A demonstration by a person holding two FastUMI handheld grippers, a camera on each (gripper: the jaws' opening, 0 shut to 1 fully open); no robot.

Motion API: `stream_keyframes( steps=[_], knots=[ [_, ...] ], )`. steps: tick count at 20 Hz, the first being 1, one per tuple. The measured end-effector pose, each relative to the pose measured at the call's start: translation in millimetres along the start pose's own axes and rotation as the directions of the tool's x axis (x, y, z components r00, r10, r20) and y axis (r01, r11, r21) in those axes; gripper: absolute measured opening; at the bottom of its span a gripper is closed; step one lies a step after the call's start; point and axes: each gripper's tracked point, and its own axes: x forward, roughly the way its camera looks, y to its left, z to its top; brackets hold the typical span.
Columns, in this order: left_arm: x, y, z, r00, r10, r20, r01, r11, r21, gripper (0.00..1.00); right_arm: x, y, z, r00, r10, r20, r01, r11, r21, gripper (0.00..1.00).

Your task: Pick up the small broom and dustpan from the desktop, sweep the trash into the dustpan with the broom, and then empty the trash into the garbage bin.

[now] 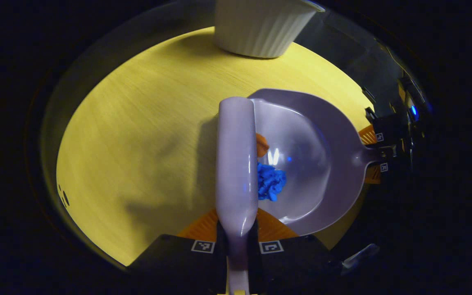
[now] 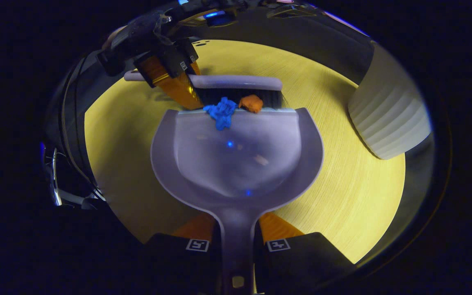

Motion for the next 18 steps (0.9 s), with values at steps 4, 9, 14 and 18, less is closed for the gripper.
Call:
stream_keyframes(
  steps=[4, 9, 14, 18],
  knots=[
    [0, -47, -8, 0.998, -0.064, 0.027, 0.065, 0.997, -0.052, 0.23, 4, 1, -1, 1.000, -0.008, 0.012, 0.008, 1.000, 0.016, 0.36],
    [-6, -70, -16, 0.975, -0.064, 0.214, 0.130, 0.940, -0.316, 0.27, 2, 2, 1, 1.000, -0.007, 0.023, 0.005, 0.998, 0.064, 0.36],
    [-29, -79, -32, 0.923, 0.074, 0.376, 0.110, 0.889, -0.445, 0.25, 6, -5, -7, 0.999, -0.039, 0.010, 0.039, 0.998, 0.057, 0.32],
    [-54, -92, -66, 0.878, 0.177, 0.446, 0.105, 0.836, -0.539, 0.25, 3, -3, 0, 0.998, -0.062, 0.010, 0.061, 0.995, 0.084, 0.32]
  ],
)
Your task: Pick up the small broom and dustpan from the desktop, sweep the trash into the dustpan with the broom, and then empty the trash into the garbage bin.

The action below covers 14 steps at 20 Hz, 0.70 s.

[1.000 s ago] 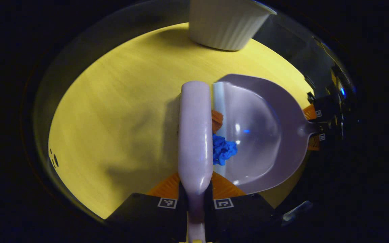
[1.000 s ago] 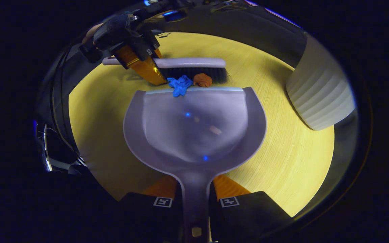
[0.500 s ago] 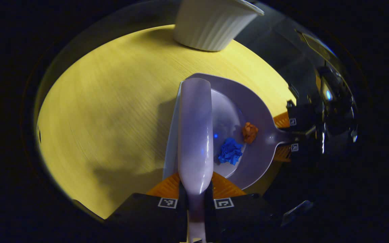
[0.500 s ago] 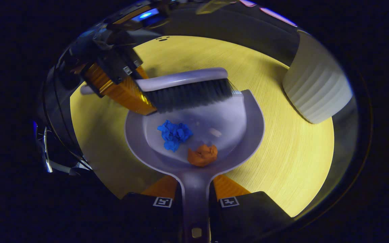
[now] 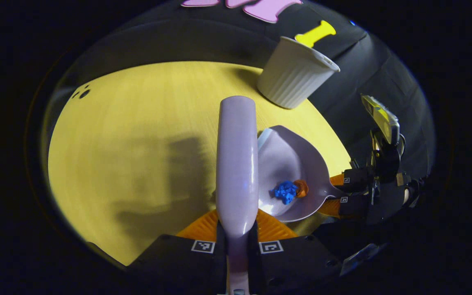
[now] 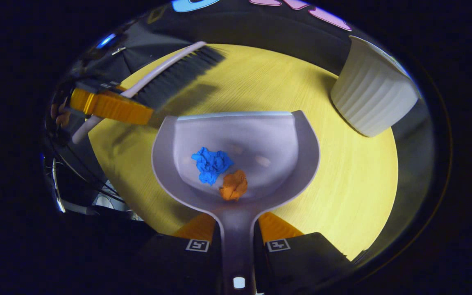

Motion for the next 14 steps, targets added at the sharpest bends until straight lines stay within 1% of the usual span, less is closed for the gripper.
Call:
stream_keyframes(
  steps=[1, 2, 3, 4, 7, 8, 9, 10, 11, 12, 14],
  knots=[
    [-15, 2, -8, 0.999, 0.027, 0.028, -0.027, 1.000, -0.012, 0.25, -3, 0, 5, 1.000, -0.009, -0.003, 0.009, 1.000, 0.002, 0.36],
    [-28, 7, -18, 0.997, 0.052, 0.052, -0.051, 0.999, -0.016, 0.25, -7, -1, 14, 1.000, -0.023, -0.001, 0.023, 1.000, 0.002, 0.36],
    [-40, 10, -30, 0.995, 0.073, 0.073, -0.072, 0.997, -0.017, 0.25, -14, 2, 33, 0.999, -0.038, 0.008, 0.038, 0.999, 0.006, 0.32],
    [-48, 10, -45, 0.993, 0.086, 0.086, -0.084, 0.996, -0.024, 0.25, -25, 2, 44, 0.999, -0.048, 0.018, 0.048, 0.999, 0.015, 0.36],
    [-74, 11, -85, 0.990, 0.098, 0.105, -0.090, 0.993, -0.075, 0.25, -63, -13, 59, 0.995, -0.077, 0.056, 0.075, 0.997, 0.027, 0.36],
    [-78, 9, -97, 0.989, 0.095, 0.109, -0.084, 0.992, -0.098, 0.25, -74, -17, 68, 0.994, -0.089, 0.067, 0.088, 0.996, 0.022, 0.32],
    [-82, 6, -107, 0.989, 0.090, 0.113, -0.077, 0.990, -0.116, 0.25, -90, -22, 73, 0.992, -0.095, 0.077, 0.094, 0.995, 0.017, 0.36],
    [-82, 4, -117, 0.989, 0.090, 0.116, -0.075, 0.989, -0.132, 0.25, -105, -28, 79, 0.992, -0.092, 0.085, 0.091, 0.996, 0.014, 0.36],
    [-81, 3, -125, 0.989, 0.094, 0.115, -0.077, 0.986, -0.147, 0.25, -119, -32, 84, 0.993, -0.083, 0.089, 0.082, 0.997, 0.015, 0.39],
    [-79, 4, -129, 0.988, 0.100, 0.116, -0.080, 0.983, -0.165, 0.25, -133, -35, 88, 0.993, -0.073, 0.092, 0.071, 0.997, 0.019, 0.36],
    [-81, 4, -136, 0.987, 0.103, 0.121, -0.077, 0.975, -0.209, 0.24, -158, -40, 99, 0.993, -0.059, 0.099, 0.056, 0.998, 0.035, 0.36]
  ],
)
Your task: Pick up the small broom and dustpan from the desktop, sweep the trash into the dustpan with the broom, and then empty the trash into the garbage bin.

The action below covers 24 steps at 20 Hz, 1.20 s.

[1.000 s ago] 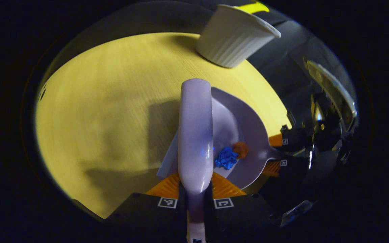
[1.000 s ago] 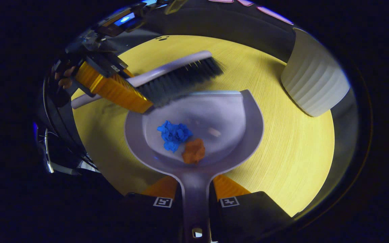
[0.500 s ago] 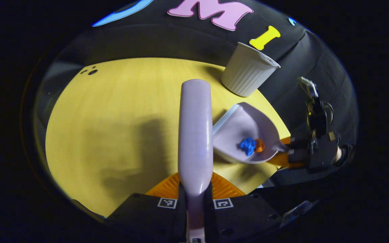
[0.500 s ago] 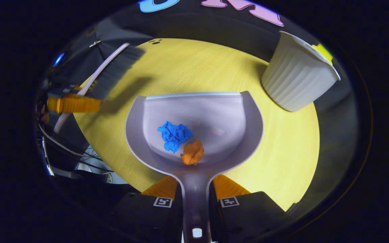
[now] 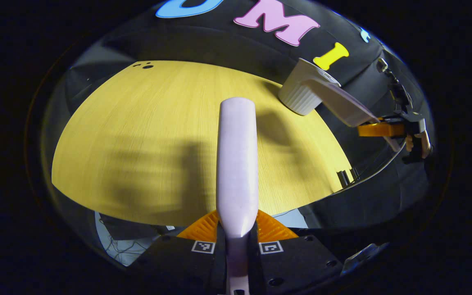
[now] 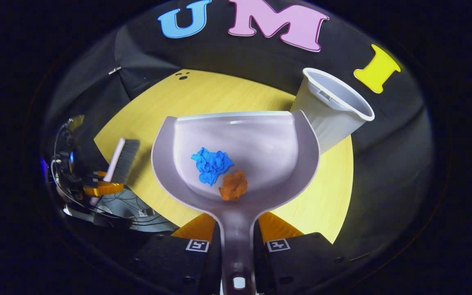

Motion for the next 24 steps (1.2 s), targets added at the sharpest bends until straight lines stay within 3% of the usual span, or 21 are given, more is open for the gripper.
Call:
stream_keyframes(
  steps=[5, 6, 10, 12, 13, 14, 17, 24],
  knots=[
    [-14, 11, 3, 0.999, 0.038, 0.031, -0.037, 0.999, -0.014, 0.24, -58, -24, 33, 0.999, 0.028, 0.020, -0.029, 0.999, 0.021, 0.32],
    [-17, 15, 3, 0.998, 0.047, 0.030, -0.046, 0.999, -0.018, 0.25, -67, -27, 40, 0.999, 0.029, 0.029, -0.030, 0.999, 0.036, 0.36],
    [-27, 22, 10, 0.997, 0.076, 0.027, -0.075, 0.996, -0.045, 0.25, -98, -84, 77, 0.997, 0.022, 0.074, -0.032, 0.991, 0.131, 0.36],
    [-31, 24, 18, 0.996, 0.088, 0.031, -0.087, 0.995, -0.051, 0.25, -103, -126, 95, 0.994, -0.030, 0.101, 0.014, 0.988, 0.156, 0.36],
    [-33, 25, 22, 0.995, 0.094, 0.033, -0.092, 0.994, -0.052, 0.25, -103, -147, 104, 0.992, -0.063, 0.113, 0.044, 0.985, 0.164, 0.31],
    [-32, 26, 26, 0.994, 0.100, 0.033, -0.098, 0.994, -0.052, 0.25, -102, -168, 112, 0.987, -0.094, 0.129, 0.071, 0.982, 0.176, 0.36],
    [-29, 30, 41, 0.993, 0.118, 0.025, -0.117, 0.992, -0.057, 0.25, -82, -213, 133, 0.978, -0.153, 0.143, 0.116, 0.965, 0.235, 0.32],
    [-22, 28, 79, 0.991, 0.132, 0.023, -0.130, 0.990, -0.055, 0.25, -14, -267, 147, 0.958, -0.264, 0.110, 0.238, 0.949, 0.209, 0.36]
  ],
)
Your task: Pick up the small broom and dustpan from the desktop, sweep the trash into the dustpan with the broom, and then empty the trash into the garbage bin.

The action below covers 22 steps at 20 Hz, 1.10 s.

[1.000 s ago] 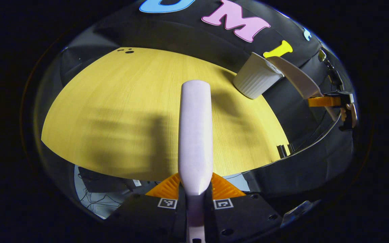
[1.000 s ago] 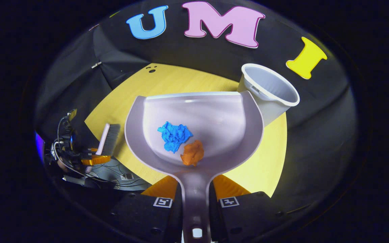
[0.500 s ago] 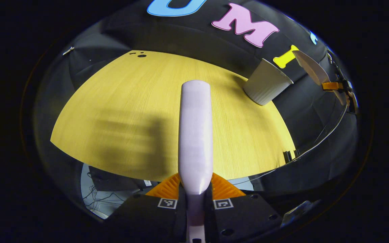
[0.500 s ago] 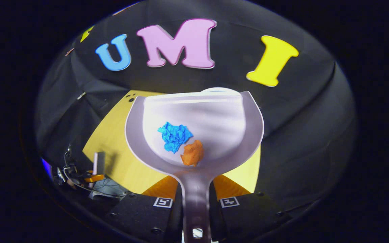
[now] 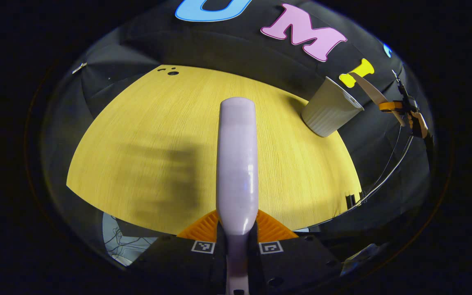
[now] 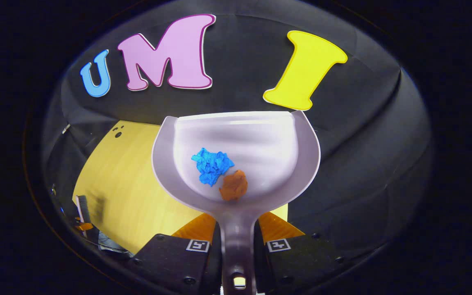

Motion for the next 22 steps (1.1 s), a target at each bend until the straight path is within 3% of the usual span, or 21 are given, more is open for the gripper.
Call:
stream_keyframes(
  steps=[1, 4, 5, 6, 7, 9, 11, 12, 13, 17, 22],
  knots=[
    [2, 1, 4, 1.000, 0.006, -0.010, -0.006, 1.000, 0.002, 0.25, 8, -4, 1, 1.000, -0.023, -0.006, 0.023, 1.000, -0.009, 0.40],
    [8, 2, 20, 0.999, 0.024, -0.026, -0.023, 0.999, 0.037, 0.25, 29, -21, 9, 0.993, -0.117, 0.023, 0.119, 0.989, -0.090, 0.36],
    [10, 3, 27, 0.999, 0.032, -0.027, -0.030, 0.998, 0.050, 0.25, 34, -25, 9, 0.989, -0.145, 0.027, 0.148, 0.981, -0.124, 0.40],
    [13, 3, 33, 0.999, 0.036, -0.027, -0.034, 0.998, 0.054, 0.25, 39, -25, 8, 0.987, -0.160, 0.027, 0.163, 0.974, -0.155, 0.36],
    [15, 1, 38, 0.999, 0.035, -0.028, -0.034, 0.998, 0.053, 0.26, 45, -25, 7, 0.985, -0.170, 0.022, 0.171, 0.967, -0.187, 0.40],
    [20, -3, 45, 0.999, 0.031, -0.033, -0.029, 0.998, 0.053, 0.25, 53, -27, 4, 0.978, -0.205, 0.027, 0.205, 0.943, -0.262, 0.32],
    [26, -5, 51, 0.999, 0.029, -0.038, -0.027, 0.997, 0.068, 0.24, 60, -27, 4, 0.971, -0.236, 0.040, 0.236, 0.910, -0.340, 0.36],
    [29, -7, 52, 0.999, 0.027, -0.042, -0.024, 0.997, 0.074, 0.25, 65, -25, 5, 0.969, -0.243, 0.045, 0.242, 0.896, -0.373, 0.31],
    [31, -9, 53, 0.999, 0.023, -0.046, -0.019, 0.997, 0.076, 0.25, 65, -26, 9, 0.961, -0.270, 0.065, 0.272, 0.869, -0.413, 0.36],
    [41, -11, 52, 0.998, 0.013, -0.068, -0.009, 0.998, 0.067, 0.25, 61, -29, 12, 0.933, -0.342, 0.111, 0.346, 0.768, -0.540, 0.32],
    [44, -11, 49, 0.997, 0.003, -0.082, 0.001, 0.999, 0.047, 0.25, 66, -28, 17, 0.913, -0.372, 0.170, 0.382, 0.630, -0.676, 0.40]
  ],
)
